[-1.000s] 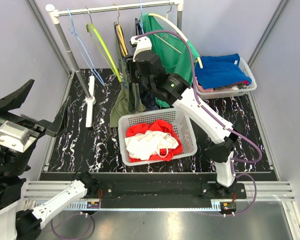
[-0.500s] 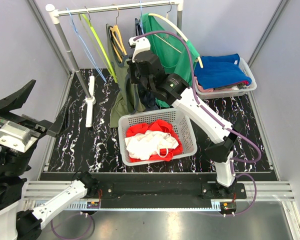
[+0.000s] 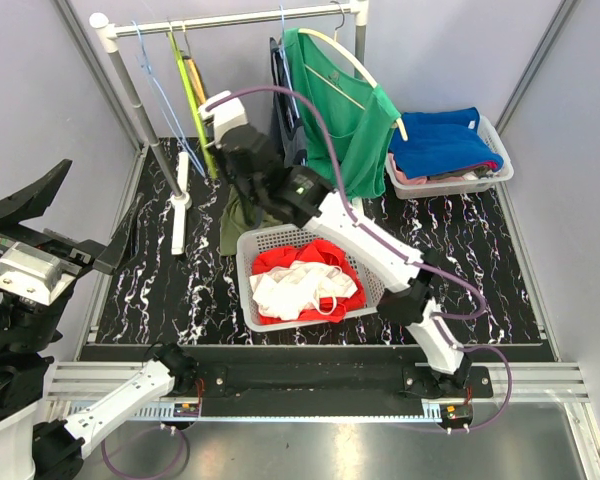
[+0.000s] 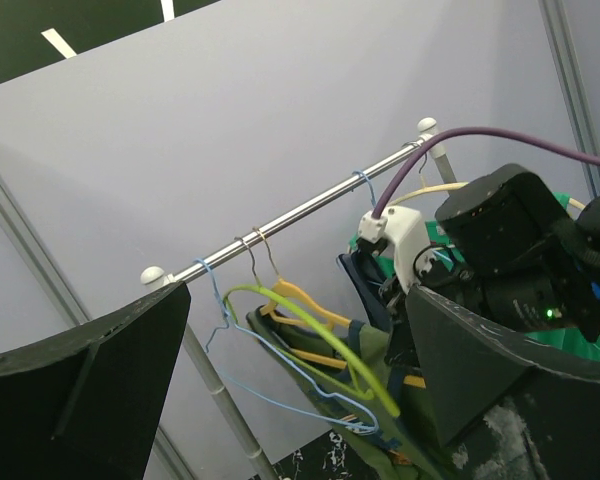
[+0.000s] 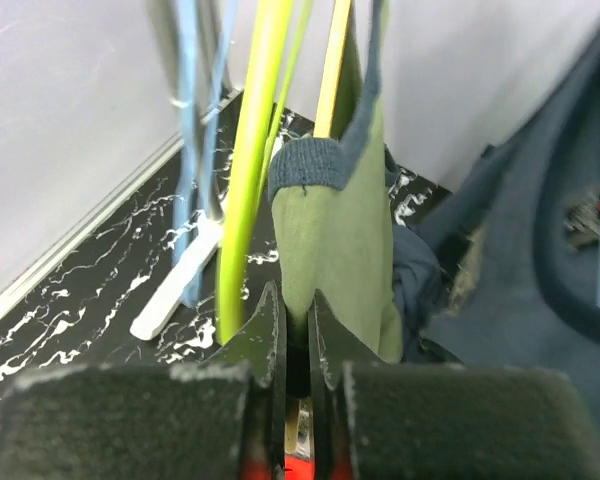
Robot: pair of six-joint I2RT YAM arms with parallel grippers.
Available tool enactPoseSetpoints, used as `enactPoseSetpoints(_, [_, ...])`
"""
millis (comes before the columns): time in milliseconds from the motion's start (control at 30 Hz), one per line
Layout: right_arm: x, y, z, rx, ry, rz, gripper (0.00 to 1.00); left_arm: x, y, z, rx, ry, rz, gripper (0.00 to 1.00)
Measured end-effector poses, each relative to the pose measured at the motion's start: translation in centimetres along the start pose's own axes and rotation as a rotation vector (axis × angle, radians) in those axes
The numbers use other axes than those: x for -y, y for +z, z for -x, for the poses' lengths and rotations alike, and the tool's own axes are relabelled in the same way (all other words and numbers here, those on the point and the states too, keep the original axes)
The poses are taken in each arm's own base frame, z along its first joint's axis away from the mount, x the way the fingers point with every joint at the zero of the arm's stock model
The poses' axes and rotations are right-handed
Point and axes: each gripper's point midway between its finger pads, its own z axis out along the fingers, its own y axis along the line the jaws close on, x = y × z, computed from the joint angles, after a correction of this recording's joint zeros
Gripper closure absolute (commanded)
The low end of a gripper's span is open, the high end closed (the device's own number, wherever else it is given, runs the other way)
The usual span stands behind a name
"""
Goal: Remove the tank top from the hanger
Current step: Pick up the hanger from the clothesline.
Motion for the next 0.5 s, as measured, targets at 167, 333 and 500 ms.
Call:
enactPoseSetpoints(167, [-1.9,0.1,-0.2,0.016,-0.048,-0.003,1.0,0.0,0.0,0.0,-0.001,0.001,0.002,0.01])
enactPoseSetpoints(333, [-1.3,-0.2,0.2,0.024,-0.088,-0.029,1.0,0.0,0.0,0.0,0.0,0.001,0.003,0.01])
enactPoseSetpoints(500, [-1.7,0.0,0.1,0.029,-0.115,-0.034,1.0,-0.1,0.0,0.0,0.001,0.002,0.003,0.01])
